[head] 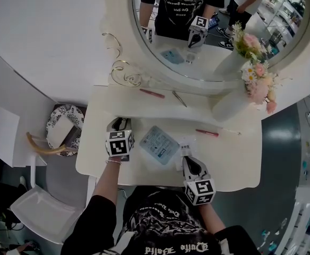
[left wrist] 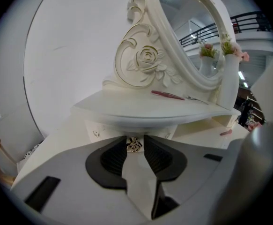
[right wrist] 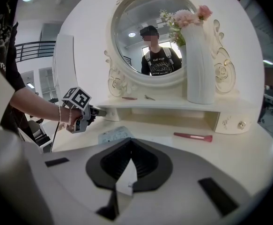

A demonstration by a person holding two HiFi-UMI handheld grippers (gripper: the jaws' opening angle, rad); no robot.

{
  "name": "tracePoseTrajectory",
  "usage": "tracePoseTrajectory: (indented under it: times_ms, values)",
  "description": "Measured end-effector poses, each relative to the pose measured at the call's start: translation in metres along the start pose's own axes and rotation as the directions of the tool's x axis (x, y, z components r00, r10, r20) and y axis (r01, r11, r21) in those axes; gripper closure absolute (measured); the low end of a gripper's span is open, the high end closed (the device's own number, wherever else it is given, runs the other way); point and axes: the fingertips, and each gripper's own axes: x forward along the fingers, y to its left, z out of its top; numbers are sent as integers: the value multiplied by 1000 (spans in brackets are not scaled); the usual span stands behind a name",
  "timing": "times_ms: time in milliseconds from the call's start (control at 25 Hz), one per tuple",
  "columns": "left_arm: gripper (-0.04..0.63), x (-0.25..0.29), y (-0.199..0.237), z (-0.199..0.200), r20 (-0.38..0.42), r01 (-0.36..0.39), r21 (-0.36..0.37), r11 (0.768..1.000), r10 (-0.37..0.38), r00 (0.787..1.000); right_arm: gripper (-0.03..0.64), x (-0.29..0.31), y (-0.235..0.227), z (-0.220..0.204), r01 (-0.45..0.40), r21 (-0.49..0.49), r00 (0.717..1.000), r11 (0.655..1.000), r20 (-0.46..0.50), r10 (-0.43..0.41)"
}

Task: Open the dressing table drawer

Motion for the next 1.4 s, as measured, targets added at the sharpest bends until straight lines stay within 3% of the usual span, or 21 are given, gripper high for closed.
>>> tracePoseTrajectory:
  times_ms: [360, 1400]
  values:
    - [494, -1, 2, -2, -6, -2, -32, 999, 2, 1000, 606, 0, -1, 0, 2, 2, 1000, 1000, 2, -2]
    - [494, -15, 3, -11, -37, -14, -1, 1000, 14, 999, 606, 9, 6, 4, -58, -26, 998, 998, 6, 58]
